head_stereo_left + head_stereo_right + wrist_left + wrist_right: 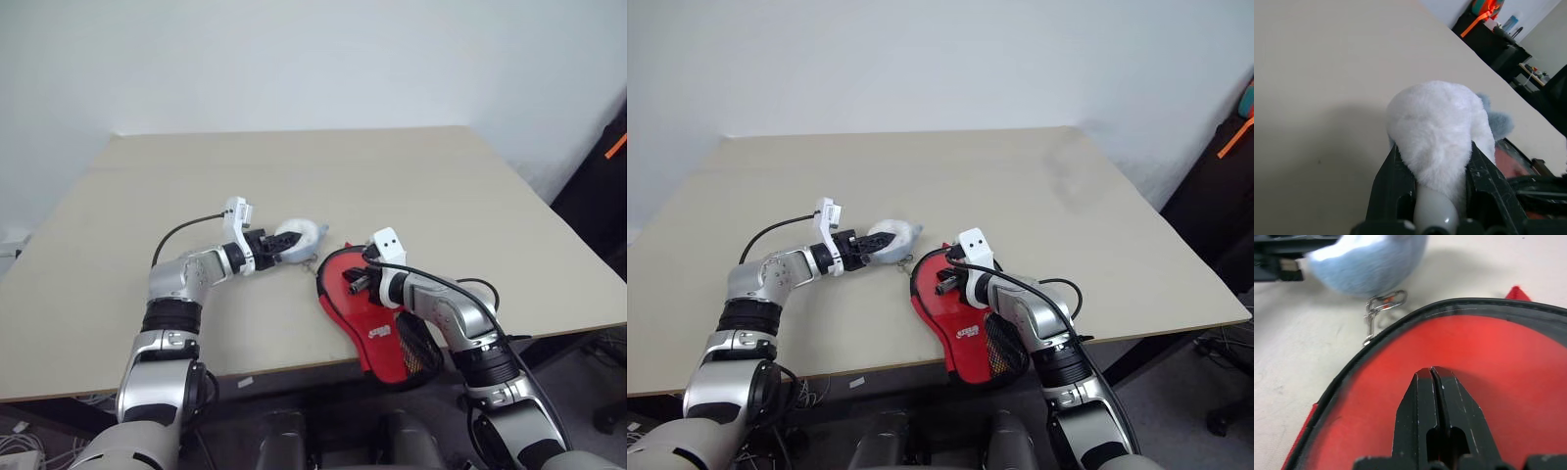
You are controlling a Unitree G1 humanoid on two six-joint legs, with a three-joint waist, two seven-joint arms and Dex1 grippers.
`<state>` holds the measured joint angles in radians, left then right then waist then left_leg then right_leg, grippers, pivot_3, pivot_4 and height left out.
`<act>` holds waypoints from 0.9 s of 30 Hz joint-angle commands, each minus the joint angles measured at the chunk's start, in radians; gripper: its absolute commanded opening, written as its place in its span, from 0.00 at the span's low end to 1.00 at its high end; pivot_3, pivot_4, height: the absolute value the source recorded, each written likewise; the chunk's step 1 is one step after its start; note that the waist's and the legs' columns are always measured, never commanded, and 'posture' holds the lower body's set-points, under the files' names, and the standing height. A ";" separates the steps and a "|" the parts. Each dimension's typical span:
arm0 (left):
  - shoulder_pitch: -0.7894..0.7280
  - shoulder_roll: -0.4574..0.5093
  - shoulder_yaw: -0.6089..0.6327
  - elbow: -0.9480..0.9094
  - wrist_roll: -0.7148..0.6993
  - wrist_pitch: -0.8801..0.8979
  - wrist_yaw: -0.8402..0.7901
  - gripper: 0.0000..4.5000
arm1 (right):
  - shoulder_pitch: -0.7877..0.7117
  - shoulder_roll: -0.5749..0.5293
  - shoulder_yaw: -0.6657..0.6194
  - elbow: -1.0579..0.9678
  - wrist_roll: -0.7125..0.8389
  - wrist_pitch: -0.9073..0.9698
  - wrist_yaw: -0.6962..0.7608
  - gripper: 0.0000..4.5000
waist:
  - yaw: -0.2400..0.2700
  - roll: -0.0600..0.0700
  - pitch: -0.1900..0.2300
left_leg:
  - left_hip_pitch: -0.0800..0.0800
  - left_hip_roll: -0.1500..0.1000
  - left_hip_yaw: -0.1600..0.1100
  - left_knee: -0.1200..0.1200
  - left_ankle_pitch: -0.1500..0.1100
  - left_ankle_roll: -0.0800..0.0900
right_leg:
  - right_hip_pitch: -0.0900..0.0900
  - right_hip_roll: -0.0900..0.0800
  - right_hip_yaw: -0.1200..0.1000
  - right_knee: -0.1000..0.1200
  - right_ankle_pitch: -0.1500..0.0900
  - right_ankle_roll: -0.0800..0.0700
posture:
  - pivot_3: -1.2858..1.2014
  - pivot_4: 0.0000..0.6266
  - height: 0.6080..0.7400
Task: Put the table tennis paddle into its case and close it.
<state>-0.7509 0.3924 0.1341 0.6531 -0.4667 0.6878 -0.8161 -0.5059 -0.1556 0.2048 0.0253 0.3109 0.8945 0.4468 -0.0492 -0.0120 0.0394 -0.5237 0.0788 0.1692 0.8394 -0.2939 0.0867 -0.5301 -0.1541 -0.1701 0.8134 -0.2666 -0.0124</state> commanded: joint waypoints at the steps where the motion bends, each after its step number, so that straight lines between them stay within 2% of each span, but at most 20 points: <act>1: -0.132 -0.028 0.014 0.086 0.041 -0.125 0.033 0.13 | 0.002 -0.007 0.016 -0.003 -0.008 0.010 0.013 0.00 | 0.002 0.000 0.000 | 0.000 0.000 0.000 0.000 0.000 0.000 | 0.000 0.000 0.000 0.000 0.000 0.000 | 0.52 0.00 0.35; 6: -0.298 -0.096 0.023 0.298 0.095 -0.271 0.071 0.13 | -0.001 -0.008 0.019 -0.005 -0.010 0.009 0.016 0.00 | 0.001 0.000 0.000 | -0.002 0.000 -0.001 0.001 0.000 0.001 | -0.001 0.000 -0.001 0.000 0.000 0.000 | 0.52 0.00 0.35; 12: -0.420 -0.160 0.028 0.472 0.144 -0.390 0.087 0.13 | 0.000 -0.008 0.020 -0.010 -0.011 0.010 0.016 0.00 | -0.001 0.000 0.000 | -0.003 0.000 -0.002 0.002 0.000 0.002 | -0.001 0.000 -0.003 0.000 0.000 0.000 | 0.52 0.00 0.35; 19: -0.478 -0.271 0.010 0.551 0.193 -0.461 0.088 0.13 | 0.006 -0.012 0.022 -0.024 -0.010 0.016 0.014 0.00 | 0.004 0.000 0.000 | -0.010 -0.001 -0.010 0.007 0.000 0.002 | -0.002 -0.001 -0.009 0.000 0.000 0.000 | 0.52 0.00 0.35; 27: -0.431 -0.335 -0.058 0.518 0.269 -0.462 -0.041 0.13 | 0.014 -0.017 0.023 -0.041 -0.009 0.025 0.012 0.00 | 0.003 0.000 0.000 | -0.010 -0.001 -0.010 0.008 -0.002 0.005 | -0.001 -0.001 -0.009 0.000 0.000 0.001 | 0.52 0.00 0.35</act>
<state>-1.1648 0.0700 0.0927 1.2282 -0.2065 0.2523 -0.8092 -0.4991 -0.1690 0.2164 -0.0024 0.3101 0.9010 0.4593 -0.0464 -0.0118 0.0399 -0.5337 0.0772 0.1592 0.8482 -0.2960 0.0921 -0.5310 -0.1553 -0.1793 0.8135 -0.2669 -0.0114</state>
